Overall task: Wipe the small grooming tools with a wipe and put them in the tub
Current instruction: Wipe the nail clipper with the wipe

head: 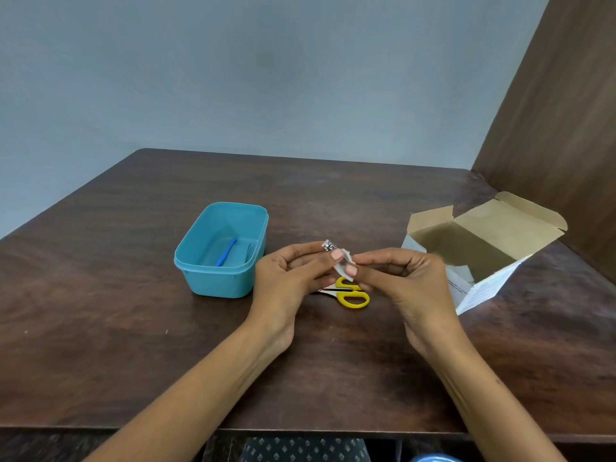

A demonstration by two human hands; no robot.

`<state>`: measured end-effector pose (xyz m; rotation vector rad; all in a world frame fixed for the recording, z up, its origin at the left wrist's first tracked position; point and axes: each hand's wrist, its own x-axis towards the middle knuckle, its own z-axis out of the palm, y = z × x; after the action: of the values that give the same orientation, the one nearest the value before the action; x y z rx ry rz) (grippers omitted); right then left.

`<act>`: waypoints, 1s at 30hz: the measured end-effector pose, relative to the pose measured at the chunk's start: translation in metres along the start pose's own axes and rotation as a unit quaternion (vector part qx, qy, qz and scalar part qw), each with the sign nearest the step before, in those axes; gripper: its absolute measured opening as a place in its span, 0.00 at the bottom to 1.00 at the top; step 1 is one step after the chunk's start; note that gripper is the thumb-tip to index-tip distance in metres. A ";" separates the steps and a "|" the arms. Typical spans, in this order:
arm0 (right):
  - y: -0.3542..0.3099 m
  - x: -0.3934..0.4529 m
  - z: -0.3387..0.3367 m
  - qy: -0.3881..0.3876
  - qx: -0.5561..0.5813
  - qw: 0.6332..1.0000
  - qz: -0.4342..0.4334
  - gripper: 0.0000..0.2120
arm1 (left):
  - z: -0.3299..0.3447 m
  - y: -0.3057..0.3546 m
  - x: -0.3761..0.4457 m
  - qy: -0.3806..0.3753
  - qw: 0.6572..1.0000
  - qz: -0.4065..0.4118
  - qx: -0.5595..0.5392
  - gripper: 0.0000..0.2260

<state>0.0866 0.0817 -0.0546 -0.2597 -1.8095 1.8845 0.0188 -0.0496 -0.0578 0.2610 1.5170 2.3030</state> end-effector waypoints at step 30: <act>0.000 -0.001 -0.011 0.085 -0.376 0.839 -0.385 0.05 | 0.000 0.003 0.000 -0.005 0.997 -0.023 0.071 0.06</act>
<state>0.0929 0.0903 -0.0563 0.0517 -2.0168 0.5448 0.0180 -0.0504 -0.0548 0.2706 1.6660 2.1591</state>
